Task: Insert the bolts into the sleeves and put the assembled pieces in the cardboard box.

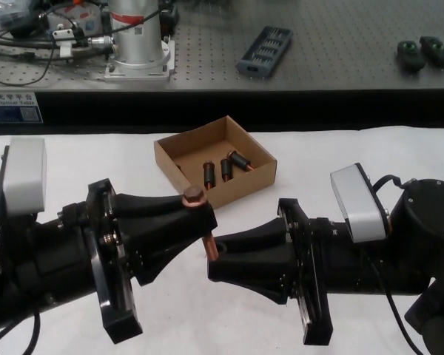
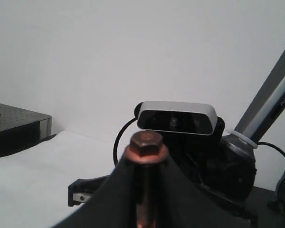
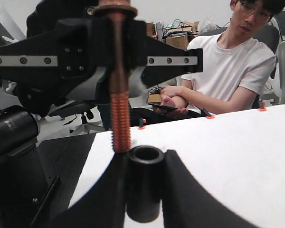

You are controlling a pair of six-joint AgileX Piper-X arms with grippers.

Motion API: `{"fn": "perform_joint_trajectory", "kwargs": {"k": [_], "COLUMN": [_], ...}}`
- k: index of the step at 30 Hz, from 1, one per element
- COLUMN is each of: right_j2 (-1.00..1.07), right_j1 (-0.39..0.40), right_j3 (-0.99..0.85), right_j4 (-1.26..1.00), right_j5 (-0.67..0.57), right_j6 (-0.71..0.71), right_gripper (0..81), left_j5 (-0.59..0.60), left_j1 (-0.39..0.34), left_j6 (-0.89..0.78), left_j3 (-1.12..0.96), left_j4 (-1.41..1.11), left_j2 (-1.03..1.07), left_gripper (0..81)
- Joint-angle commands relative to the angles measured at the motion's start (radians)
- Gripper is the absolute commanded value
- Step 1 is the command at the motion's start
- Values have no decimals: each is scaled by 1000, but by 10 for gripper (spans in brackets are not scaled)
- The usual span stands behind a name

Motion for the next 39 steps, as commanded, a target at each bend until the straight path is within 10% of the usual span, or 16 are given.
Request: {"fn": "perform_joint_trajectory", "kwargs": {"k": [1,39], "right_j2": [-13,-21], "right_j1": [2,-1], "right_j3": [-13,-13], "right_j4": [-25,-134], "right_j5": [-37,-40], "right_j6": [5,65], "right_gripper": [58,58], "left_j5": [-7,61], "left_j1": [-3,-3], "left_j6": [16,-26], "left_j3": [-9,-43], "left_j4": [-24,30], "left_j2": [5,96], "left_gripper": [7,7]}}
